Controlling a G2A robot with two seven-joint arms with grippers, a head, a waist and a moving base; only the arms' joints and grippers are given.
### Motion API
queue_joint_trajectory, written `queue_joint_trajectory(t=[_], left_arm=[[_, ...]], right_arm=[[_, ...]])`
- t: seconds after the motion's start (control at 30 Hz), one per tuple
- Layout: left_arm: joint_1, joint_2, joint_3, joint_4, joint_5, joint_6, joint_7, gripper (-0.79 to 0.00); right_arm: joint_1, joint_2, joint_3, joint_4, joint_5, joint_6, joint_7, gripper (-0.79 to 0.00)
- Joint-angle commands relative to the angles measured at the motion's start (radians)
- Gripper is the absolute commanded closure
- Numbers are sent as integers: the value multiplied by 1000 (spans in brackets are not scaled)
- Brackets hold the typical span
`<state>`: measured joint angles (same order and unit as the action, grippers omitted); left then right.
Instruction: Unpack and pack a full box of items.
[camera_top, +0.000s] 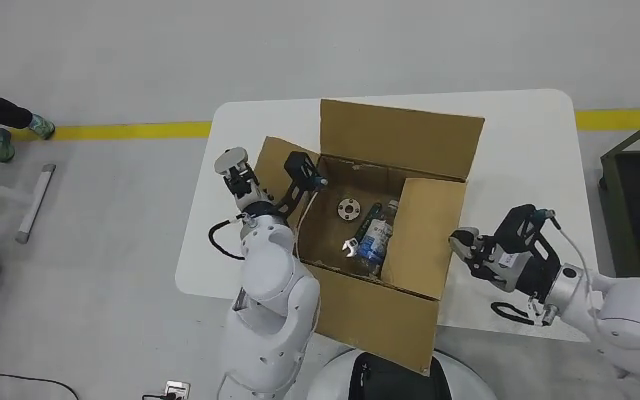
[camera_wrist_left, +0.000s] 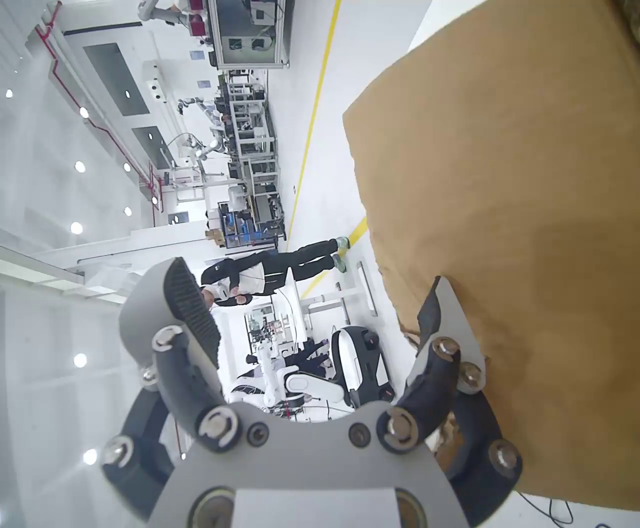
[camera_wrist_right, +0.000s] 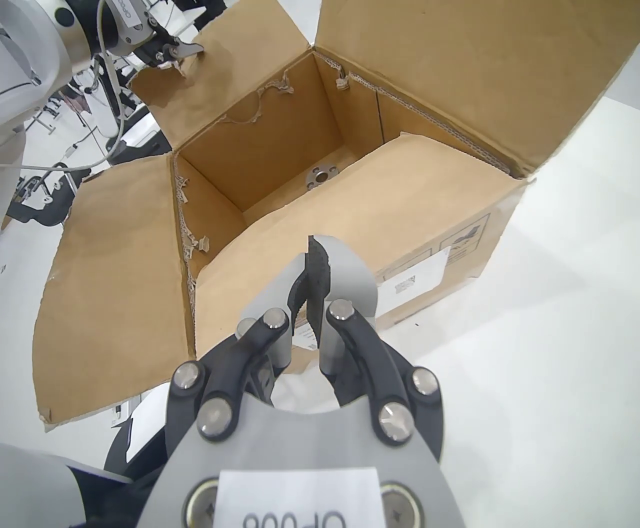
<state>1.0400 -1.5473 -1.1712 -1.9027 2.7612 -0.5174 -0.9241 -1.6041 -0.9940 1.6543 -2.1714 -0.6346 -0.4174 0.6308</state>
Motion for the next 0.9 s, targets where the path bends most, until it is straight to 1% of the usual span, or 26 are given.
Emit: queue_joint_trajectory(t=[0.0,0.17,0.27,0.37,0.47,0.57,0.63,0.73,0.87], left_arm=[[10,-1,-5,14,2,5,8,-785],[29,-3,-6,29,12,16,11,-785],[35,-6,-7,22,12,18,9,-785],[33,-10,-15,-7,-3,22,5,-785],[27,-14,-26,-55,-26,11,-3,-785],[22,-17,-27,-88,-29,-10,-7,-785],[21,-18,-26,-103,-23,-31,-15,-785],[23,-23,-16,-134,-33,-49,-22,-785],[35,-29,8,-176,-55,-61,-28,-785]], right_arm=[[-4,0,3,-1,0,4,-7,0],[-17,-1,14,-7,8,18,-37,0],[-28,-4,33,-12,28,41,-101,0],[-63,-10,75,-25,20,103,-203,0],[-125,-20,131,-17,5,201,-320,0],[-189,-28,156,-1,14,250,-387,0],[-213,-33,155,16,30,257,-404,0],[-218,-36,133,48,41,253,-398,0],[-173,-39,65,113,37,218,-378,0]])
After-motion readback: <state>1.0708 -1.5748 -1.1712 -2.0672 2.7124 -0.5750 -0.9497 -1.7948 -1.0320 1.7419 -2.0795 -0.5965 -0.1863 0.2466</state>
